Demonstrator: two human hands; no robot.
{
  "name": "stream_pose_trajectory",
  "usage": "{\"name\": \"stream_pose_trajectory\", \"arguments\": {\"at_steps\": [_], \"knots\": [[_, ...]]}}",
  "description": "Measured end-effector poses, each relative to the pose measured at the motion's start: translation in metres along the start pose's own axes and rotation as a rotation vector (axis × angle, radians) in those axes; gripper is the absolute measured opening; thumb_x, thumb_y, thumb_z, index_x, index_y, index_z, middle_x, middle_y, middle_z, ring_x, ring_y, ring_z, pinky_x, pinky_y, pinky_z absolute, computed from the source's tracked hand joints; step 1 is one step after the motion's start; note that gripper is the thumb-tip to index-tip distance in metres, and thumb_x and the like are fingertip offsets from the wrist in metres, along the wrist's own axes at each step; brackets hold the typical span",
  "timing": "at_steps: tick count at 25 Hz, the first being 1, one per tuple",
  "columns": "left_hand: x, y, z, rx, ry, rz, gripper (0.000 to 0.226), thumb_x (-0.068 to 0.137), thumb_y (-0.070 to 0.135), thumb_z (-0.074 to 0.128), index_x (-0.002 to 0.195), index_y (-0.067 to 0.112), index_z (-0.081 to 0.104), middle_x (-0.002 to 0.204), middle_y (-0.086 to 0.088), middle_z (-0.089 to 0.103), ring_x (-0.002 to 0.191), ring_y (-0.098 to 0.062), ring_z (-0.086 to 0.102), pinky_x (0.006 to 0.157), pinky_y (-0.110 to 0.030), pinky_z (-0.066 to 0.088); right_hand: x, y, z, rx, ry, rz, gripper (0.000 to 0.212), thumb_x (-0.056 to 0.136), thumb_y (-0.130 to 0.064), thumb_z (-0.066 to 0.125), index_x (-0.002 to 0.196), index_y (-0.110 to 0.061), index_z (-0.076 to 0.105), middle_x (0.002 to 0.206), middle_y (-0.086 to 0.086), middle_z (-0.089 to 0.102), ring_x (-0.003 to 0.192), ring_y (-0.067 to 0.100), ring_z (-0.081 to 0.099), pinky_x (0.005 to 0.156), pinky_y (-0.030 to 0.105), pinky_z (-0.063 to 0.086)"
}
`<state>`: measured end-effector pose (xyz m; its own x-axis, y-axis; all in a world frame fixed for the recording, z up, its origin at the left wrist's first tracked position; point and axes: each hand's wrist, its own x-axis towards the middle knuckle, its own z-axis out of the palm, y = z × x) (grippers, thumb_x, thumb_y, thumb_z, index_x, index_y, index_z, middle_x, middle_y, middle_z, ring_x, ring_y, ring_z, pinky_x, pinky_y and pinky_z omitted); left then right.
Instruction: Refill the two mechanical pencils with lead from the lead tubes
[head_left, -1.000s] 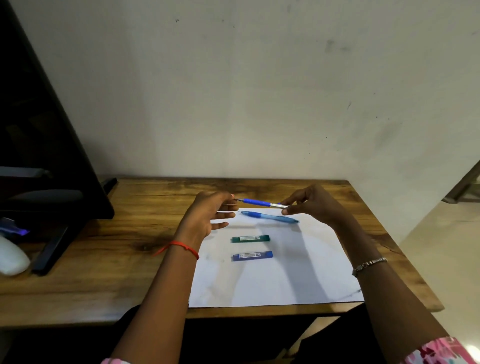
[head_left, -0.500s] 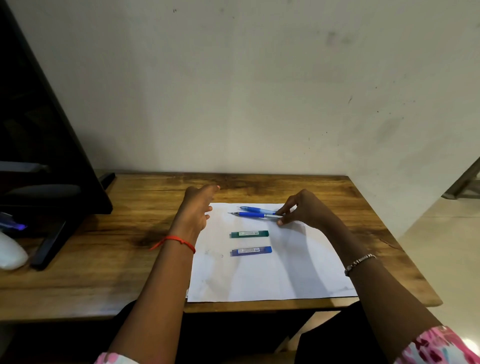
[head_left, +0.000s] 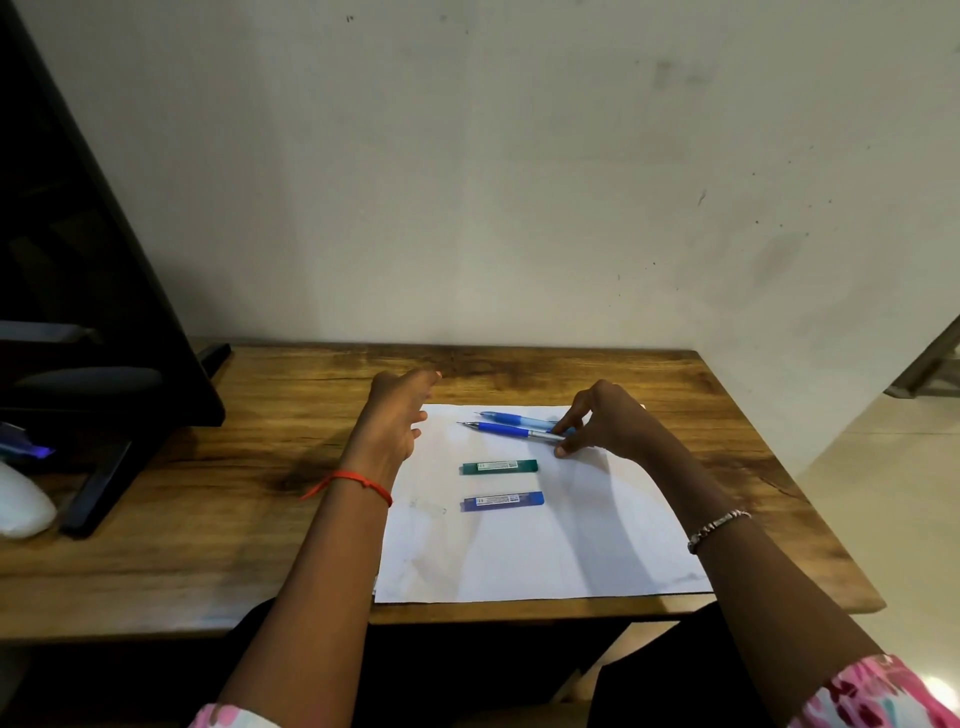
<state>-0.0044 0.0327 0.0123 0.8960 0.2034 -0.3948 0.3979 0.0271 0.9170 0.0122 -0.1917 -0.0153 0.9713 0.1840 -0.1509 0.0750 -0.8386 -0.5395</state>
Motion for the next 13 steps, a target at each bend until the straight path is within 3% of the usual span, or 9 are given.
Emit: {"name": "stream_pose_trajectory", "arguments": {"at_steps": [4, 11, 13], "knots": [[0.0007, 0.0, -0.0001, -0.007, -0.004, 0.006, 0.039, 0.092, 0.022, 0.048, 0.126, 0.002, 0.049, 0.13, -0.012, 0.053, 0.119, -0.03, 0.049, 0.098, -0.039, 0.038, -0.0004, -0.0014, -0.0008, 0.014, -0.007, 0.003, 0.035, 0.065, -0.011, 0.082, 0.098, -0.003, 0.073, 0.084, 0.006, 0.058, 0.063, 0.009, 0.048, 0.043, 0.001, 0.034], [0.0017, -0.003, 0.0004, -0.033, 0.005, -0.001, 0.038, 0.091, 0.021, 0.05, 0.124, 0.002, 0.05, 0.128, -0.012, 0.054, 0.116, -0.028, 0.05, 0.097, -0.039, 0.039, 0.0007, -0.0002, 0.0, 0.032, 0.016, -0.017, 0.033, 0.067, -0.015, 0.082, 0.098, -0.006, 0.074, 0.089, 0.009, 0.06, 0.079, 0.016, 0.049, 0.053, 0.013, 0.035], [0.0023, -0.0051, 0.0013, -0.021, 0.021, 0.016, 0.036, 0.091, 0.021, 0.05, 0.121, 0.001, 0.051, 0.119, -0.011, 0.055, 0.108, -0.025, 0.05, 0.093, -0.037, 0.04, -0.0003, -0.0005, -0.0016, 0.042, 0.025, -0.035, 0.032, 0.068, -0.017, 0.081, 0.097, -0.006, 0.074, 0.083, 0.008, 0.062, 0.073, 0.013, 0.049, 0.052, 0.011, 0.034]]}}
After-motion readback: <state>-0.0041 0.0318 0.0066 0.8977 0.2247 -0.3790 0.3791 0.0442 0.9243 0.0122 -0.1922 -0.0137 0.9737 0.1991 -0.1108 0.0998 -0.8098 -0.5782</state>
